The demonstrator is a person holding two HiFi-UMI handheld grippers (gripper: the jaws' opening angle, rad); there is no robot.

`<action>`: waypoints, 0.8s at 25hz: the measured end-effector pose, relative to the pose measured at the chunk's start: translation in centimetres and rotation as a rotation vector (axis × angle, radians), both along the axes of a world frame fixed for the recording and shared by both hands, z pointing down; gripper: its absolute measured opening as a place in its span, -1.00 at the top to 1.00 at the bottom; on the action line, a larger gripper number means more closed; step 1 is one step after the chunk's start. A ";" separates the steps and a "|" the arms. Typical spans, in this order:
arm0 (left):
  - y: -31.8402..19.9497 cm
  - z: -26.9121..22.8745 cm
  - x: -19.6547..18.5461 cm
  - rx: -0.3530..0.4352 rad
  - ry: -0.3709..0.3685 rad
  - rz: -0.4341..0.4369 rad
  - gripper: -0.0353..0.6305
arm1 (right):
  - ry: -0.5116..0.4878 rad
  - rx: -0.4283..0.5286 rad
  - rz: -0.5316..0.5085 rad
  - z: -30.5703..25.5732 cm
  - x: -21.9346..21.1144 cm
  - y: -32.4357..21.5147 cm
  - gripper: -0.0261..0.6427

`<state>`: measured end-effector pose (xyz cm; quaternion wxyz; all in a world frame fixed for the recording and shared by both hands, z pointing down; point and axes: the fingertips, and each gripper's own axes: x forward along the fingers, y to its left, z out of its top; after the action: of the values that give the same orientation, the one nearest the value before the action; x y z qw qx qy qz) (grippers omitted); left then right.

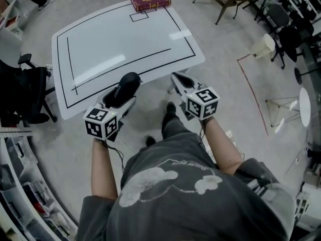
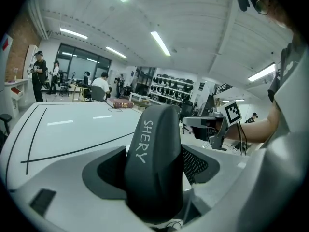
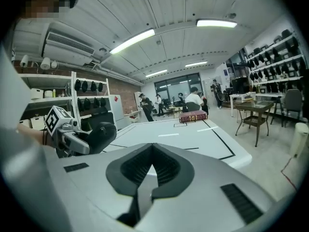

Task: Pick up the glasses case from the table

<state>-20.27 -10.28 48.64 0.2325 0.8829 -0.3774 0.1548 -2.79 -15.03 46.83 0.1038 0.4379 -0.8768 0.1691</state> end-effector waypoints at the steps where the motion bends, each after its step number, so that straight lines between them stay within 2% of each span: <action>1: 0.5 -0.1 0.1 0.002 0.004 0.006 -0.14 | -0.003 0.003 0.015 -0.1 0.3 0.6 0.93; 4: 1.9 -0.1 0.4 0.011 0.001 0.017 -0.14 | -0.012 0.049 0.045 -1.0 1.0 2.1 0.93; 8: 2.5 -0.4 0.6 0.025 0.004 -0.003 -0.14 | 0.067 0.102 0.021 -1.9 1.1 2.7 0.93; 14: 3.2 -0.2 1.2 0.000 0.025 -0.056 -0.14 | 0.089 0.119 -0.014 -2.3 1.0 3.5 0.93; 20: 6.0 -0.5 4.0 -0.001 0.025 -0.101 -0.14 | 0.078 0.100 -0.080 -1.9 3.1 7.0 0.93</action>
<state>-16.26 -4.29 48.09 0.2454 0.8645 -0.4183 0.1321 0.35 -8.07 44.95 0.1224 0.4133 -0.8964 0.1036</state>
